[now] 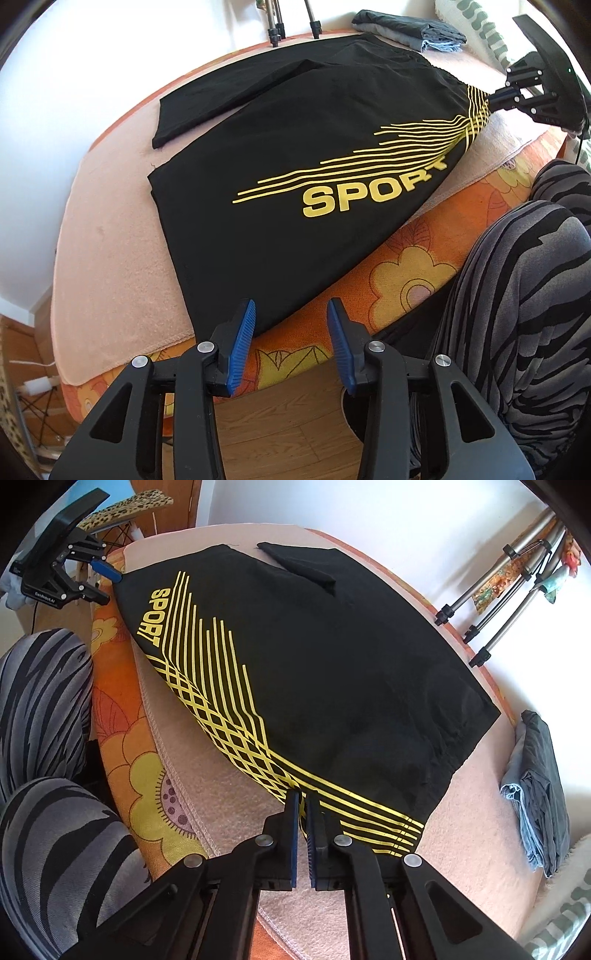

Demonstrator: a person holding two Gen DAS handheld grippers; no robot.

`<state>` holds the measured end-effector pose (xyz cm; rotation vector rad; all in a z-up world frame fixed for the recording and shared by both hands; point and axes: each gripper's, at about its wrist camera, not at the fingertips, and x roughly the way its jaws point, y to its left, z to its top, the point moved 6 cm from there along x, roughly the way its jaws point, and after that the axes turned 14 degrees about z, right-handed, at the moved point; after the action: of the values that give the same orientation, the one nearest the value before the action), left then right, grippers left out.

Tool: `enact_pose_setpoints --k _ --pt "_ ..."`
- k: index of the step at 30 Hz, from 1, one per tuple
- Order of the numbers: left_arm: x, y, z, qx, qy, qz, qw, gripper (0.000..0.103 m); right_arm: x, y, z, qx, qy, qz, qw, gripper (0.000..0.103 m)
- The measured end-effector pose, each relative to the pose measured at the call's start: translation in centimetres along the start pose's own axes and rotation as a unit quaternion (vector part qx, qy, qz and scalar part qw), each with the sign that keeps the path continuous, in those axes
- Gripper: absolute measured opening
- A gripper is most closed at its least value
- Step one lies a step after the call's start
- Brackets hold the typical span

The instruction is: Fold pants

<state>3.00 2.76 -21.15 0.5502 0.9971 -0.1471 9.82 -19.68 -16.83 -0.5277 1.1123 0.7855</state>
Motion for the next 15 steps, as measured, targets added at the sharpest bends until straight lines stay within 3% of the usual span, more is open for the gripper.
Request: enact_pose_setpoints --k 5,12,13,15 --pt "0.6 0.5 0.1 -0.007 -0.002 0.011 0.9999 0.039 -0.9 -1.1 1.2 0.008 -0.014 -0.006 1.0 0.0" --pt "1.0 1.1 0.1 -0.022 -0.001 -0.004 0.9997 0.038 -1.3 -1.7 1.9 0.012 -0.018 -0.007 1.0 0.0" --pt "1.0 1.2 0.2 -0.024 -0.003 -0.006 0.9997 0.036 -1.3 -1.5 1.8 0.013 -0.018 -0.008 1.0 0.0" --pt "0.9 1.5 0.3 -0.029 -0.008 -0.009 0.9995 0.021 -1.3 -1.4 1.6 0.015 -0.018 -0.007 1.0 0.0"
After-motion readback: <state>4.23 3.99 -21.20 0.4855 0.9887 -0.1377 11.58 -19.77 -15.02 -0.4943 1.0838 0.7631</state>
